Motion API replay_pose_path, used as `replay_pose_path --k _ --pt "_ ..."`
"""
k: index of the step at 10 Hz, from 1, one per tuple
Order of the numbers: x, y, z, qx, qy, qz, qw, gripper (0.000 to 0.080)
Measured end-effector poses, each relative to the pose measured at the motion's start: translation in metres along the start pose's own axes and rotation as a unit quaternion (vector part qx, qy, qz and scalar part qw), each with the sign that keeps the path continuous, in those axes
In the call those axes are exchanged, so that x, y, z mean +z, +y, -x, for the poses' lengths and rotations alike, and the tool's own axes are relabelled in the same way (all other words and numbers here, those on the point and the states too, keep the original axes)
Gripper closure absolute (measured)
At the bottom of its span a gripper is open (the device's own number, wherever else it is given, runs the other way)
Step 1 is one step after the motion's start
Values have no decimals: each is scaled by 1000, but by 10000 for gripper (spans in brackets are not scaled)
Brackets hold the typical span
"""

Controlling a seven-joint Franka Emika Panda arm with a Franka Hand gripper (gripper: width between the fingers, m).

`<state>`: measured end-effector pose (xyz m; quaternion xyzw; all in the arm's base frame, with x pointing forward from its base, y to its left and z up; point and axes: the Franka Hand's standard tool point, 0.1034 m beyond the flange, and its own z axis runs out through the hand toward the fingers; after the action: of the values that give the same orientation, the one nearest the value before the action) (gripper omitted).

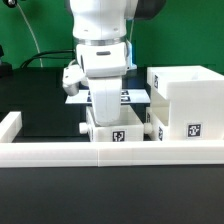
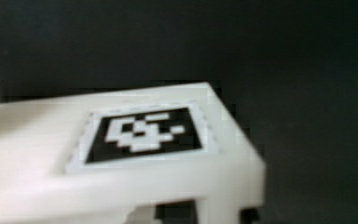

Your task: Assemble drawer

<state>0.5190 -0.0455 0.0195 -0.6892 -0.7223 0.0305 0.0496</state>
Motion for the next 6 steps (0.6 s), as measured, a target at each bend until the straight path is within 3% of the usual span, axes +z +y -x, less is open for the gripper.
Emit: replay_pose_path --k 4,6 --pt "-33 3 2 -1 -11 6 1000 755" --pt "-36 2 2 -2 -12 8 1000 755"
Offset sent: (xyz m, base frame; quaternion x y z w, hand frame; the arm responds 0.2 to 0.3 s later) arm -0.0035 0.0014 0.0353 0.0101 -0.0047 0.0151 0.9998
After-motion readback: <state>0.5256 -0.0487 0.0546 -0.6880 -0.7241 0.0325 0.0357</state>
